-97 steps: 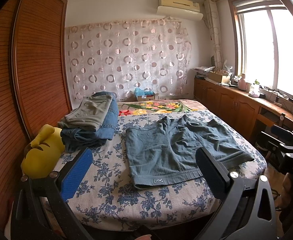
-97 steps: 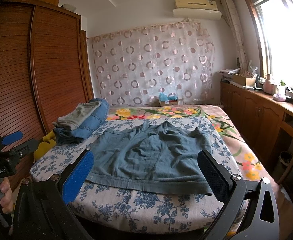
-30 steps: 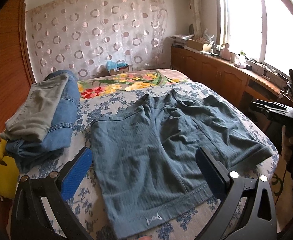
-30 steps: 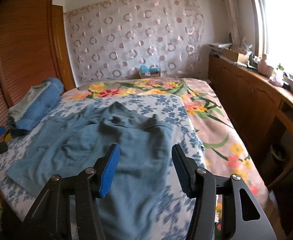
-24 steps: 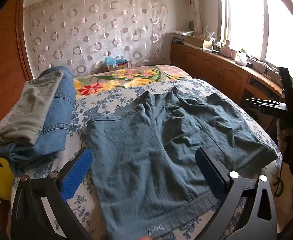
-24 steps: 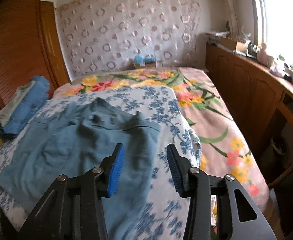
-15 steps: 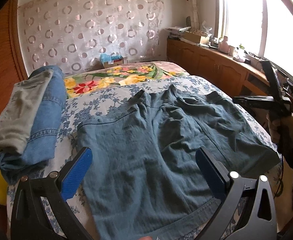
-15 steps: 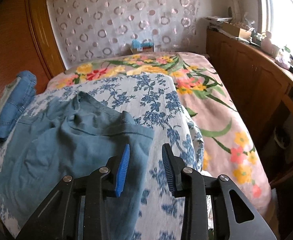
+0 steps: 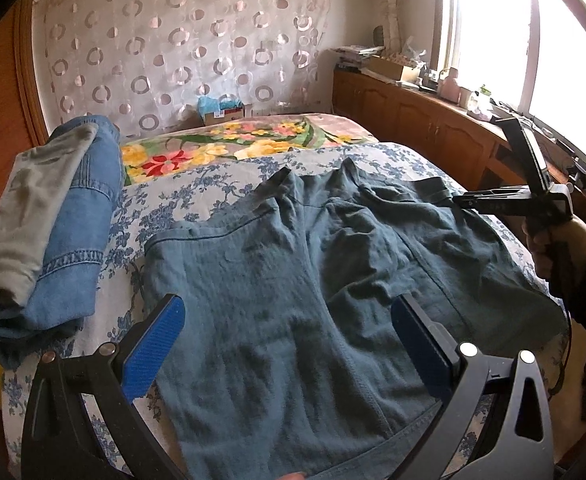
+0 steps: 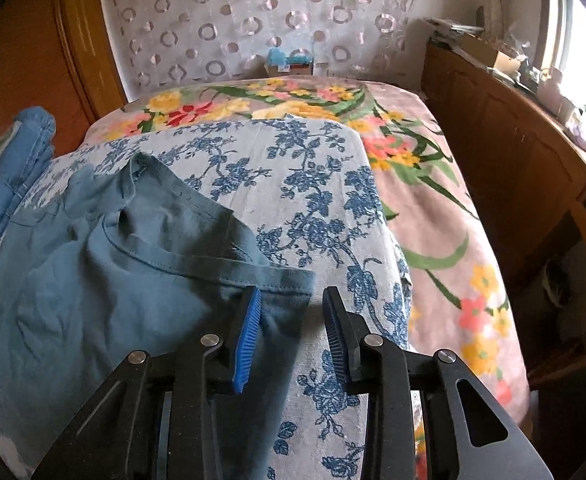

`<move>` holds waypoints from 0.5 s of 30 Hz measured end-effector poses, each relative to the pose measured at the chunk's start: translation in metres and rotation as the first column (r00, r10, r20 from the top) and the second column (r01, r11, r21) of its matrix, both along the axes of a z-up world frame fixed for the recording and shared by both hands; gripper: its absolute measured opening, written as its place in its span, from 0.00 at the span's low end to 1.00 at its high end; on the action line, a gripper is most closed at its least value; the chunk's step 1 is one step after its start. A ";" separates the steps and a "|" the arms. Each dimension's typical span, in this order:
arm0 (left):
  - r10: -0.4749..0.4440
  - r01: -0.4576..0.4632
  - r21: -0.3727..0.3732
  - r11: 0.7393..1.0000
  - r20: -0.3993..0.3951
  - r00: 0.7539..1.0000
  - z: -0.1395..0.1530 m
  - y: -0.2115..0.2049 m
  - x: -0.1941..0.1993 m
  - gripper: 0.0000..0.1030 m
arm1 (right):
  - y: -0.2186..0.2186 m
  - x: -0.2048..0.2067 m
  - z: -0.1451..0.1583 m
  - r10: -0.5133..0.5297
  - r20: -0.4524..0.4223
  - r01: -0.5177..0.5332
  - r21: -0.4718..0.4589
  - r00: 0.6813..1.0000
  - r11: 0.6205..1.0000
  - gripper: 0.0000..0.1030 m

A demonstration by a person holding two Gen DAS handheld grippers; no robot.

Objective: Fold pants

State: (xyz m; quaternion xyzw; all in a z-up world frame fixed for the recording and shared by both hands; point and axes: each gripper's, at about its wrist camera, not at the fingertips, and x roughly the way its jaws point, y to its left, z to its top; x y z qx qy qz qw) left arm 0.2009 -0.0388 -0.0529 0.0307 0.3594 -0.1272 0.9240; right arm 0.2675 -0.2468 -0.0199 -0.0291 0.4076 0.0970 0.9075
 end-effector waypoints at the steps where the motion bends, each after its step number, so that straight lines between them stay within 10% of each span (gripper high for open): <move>1: 0.002 -0.002 -0.003 1.000 -0.002 1.000 0.000 0.001 0.000 1.00 | 0.001 0.000 0.001 0.005 0.000 -0.005 0.004 1.000 1.000 0.24; 5: 0.006 -0.006 -0.006 1.000 -0.007 1.000 -0.002 0.005 -0.003 1.00 | 0.000 -0.008 0.008 0.041 0.011 -0.041 0.017 0.999 0.999 0.05; 15: 0.019 -0.019 -0.016 1.000 -0.017 1.000 -0.002 0.011 -0.010 1.00 | -0.029 -0.024 0.025 -0.090 0.089 0.095 -0.054 0.992 0.994 0.04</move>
